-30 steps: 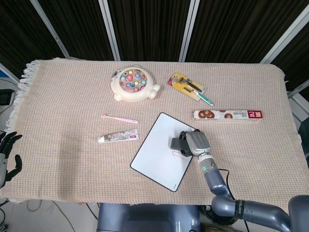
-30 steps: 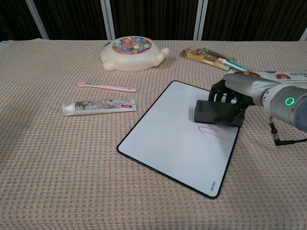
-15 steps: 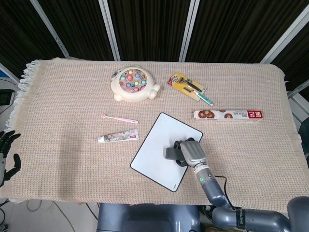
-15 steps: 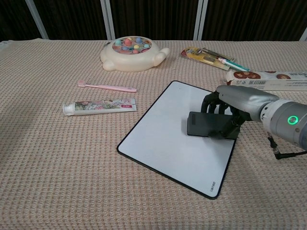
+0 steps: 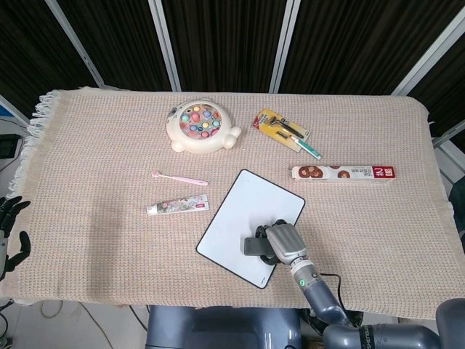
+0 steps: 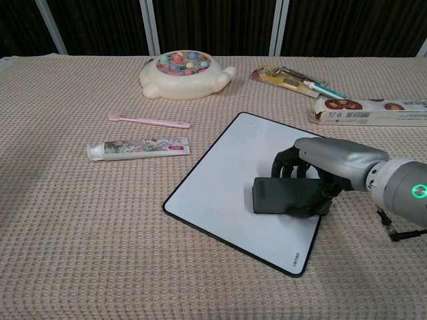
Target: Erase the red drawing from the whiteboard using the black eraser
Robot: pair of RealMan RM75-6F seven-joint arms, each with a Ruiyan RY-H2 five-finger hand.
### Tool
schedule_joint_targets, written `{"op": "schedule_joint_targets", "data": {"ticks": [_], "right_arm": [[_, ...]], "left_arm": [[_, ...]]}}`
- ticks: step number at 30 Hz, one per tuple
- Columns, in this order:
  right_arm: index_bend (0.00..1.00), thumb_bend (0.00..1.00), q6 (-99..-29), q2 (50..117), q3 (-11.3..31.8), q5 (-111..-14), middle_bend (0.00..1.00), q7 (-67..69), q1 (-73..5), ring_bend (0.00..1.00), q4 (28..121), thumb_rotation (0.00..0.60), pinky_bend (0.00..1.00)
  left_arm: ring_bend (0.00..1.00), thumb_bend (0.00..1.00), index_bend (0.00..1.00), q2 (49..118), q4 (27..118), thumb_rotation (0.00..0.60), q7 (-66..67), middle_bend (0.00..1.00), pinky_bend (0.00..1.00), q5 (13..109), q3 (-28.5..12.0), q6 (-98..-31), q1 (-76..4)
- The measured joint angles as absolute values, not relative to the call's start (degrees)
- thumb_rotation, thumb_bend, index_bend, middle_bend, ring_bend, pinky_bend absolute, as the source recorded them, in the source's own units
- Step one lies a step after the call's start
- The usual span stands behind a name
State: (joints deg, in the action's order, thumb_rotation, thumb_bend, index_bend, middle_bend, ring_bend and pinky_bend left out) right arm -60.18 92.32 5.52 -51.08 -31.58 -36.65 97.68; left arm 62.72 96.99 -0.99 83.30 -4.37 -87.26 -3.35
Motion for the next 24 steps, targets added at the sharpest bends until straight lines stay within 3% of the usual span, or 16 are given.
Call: {"op": "schedule_joint_targets", "data": {"ticks": [13,24], "right_arm": [[0.51,0.38,-56.34,90.45,10.93,-47.88,0.5,-27.13,-39.2,0.48,89.63,0.6,0.25],[0.51,0.39,-57.1,82.68,11.58,-48.6,0.5,-24.61,-37.96,0.48,93.11,0.6,0.26]], "left_arm": [[0.02,0.64,0.16,62.85,96.79,0.6,-0.65,0.09,0.0,83.37,-4.27,-87.17,-3.4],[0.02,0.64,0.16,62.93,96.78,0.6,-0.58,0.09,0.0,83.72,-4.15,-87.35,-3.36]]}}
